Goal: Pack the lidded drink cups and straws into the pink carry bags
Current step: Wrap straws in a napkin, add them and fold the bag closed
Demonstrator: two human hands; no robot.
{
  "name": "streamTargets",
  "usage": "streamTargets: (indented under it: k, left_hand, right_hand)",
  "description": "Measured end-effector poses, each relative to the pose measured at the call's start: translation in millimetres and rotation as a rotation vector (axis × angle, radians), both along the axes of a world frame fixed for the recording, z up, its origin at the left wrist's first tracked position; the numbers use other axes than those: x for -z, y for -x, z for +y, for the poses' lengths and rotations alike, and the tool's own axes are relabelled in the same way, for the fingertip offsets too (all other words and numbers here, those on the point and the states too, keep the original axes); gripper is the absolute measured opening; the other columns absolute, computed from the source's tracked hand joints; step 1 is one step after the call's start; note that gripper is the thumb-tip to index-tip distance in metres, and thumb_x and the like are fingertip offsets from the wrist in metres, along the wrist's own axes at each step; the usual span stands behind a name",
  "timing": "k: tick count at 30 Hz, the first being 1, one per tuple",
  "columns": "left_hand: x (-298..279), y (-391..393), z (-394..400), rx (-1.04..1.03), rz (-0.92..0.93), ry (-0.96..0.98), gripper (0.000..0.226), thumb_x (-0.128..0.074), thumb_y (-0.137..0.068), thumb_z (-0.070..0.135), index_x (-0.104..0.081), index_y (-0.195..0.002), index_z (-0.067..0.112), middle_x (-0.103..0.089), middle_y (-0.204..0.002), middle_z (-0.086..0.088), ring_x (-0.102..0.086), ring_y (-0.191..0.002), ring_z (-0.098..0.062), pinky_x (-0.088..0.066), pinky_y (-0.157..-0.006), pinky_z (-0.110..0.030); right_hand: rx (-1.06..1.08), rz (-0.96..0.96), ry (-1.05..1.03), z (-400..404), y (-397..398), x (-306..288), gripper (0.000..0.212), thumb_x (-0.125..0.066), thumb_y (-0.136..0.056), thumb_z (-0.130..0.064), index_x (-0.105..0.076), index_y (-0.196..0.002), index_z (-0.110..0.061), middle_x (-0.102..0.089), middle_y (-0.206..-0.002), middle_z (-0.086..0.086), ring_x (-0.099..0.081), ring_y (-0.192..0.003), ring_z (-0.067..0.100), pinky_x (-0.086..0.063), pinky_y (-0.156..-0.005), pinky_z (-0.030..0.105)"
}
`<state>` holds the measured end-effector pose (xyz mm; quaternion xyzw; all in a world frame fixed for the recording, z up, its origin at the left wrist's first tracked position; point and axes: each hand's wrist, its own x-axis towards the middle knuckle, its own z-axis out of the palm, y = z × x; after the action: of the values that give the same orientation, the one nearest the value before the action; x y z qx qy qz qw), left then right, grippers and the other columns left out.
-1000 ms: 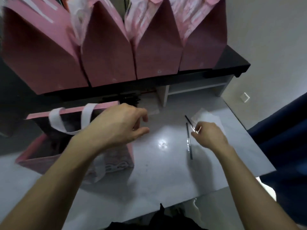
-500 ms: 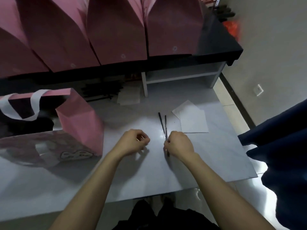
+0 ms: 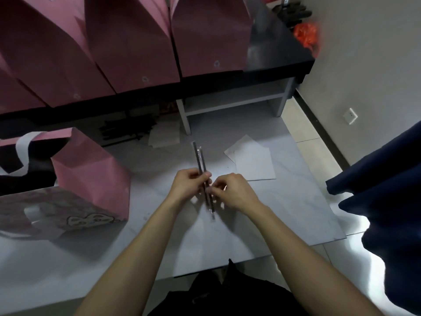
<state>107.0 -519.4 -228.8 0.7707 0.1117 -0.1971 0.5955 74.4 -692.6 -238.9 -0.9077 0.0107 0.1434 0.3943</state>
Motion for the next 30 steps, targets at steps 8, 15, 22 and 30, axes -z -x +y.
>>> streamTargets:
  k: [8, 15, 22, 30]
  left_hand:
    - [10, -31, -6, -0.06, 0.017, 0.01, 0.021, -0.042, -0.118, 0.019, -0.058, -0.111, 0.007, -0.06, -0.076, -0.008, -0.061, -0.062, -0.024, -0.052, -0.058, -0.036]
    - [10, -81, -59, 0.124, -0.186, -0.484, 0.021, -0.07, -0.095, 0.047, -0.069, -0.102, 0.026, -0.076, -0.08, 0.004, -0.075, -0.069, -0.02, -0.058, -0.066, -0.031]
    - [18, -100, -95, 0.308, -0.181, -0.716, 0.025, -0.087, -0.08, 0.041, -0.071, -0.09, 0.023, -0.074, -0.086, 0.004, -0.073, -0.083, -0.021, -0.063, -0.077, -0.037]
    - [10, -95, -62, 0.211, -0.092, -0.213, 0.028, -0.08, -0.079, 0.005, -0.07, -0.103, 0.015, -0.074, -0.081, -0.002, -0.071, -0.062, -0.021, -0.06, -0.055, -0.039]
  right_hand:
    - [0.581, -0.132, 0.342, -98, -29, 4, 0.039, -0.059, -0.108, -0.037, -0.064, -0.129, -0.005, -0.062, -0.129, 0.016, -0.065, -0.11, 0.037, -0.056, -0.094, 0.047]
    - [0.598, -0.083, 0.138, -110, -34, 18, 0.012, -0.064, -0.1, -0.018, -0.071, -0.102, -0.009, -0.07, -0.104, 0.011, -0.064, -0.103, 0.033, -0.057, -0.084, 0.041]
    - [0.607, -0.191, -0.082, -137, -13, 19, 0.016, -0.065, -0.103, -0.021, -0.06, -0.118, -0.021, -0.071, -0.092, -0.01, -0.067, -0.088, 0.019, -0.044, -0.071, 0.031]
    - [0.404, -0.166, -0.2, -132, -44, 6, 0.012, -0.059, -0.101, -0.021, -0.068, -0.094, -0.025, -0.071, -0.091, -0.01, -0.064, -0.09, 0.012, -0.05, -0.075, 0.029]
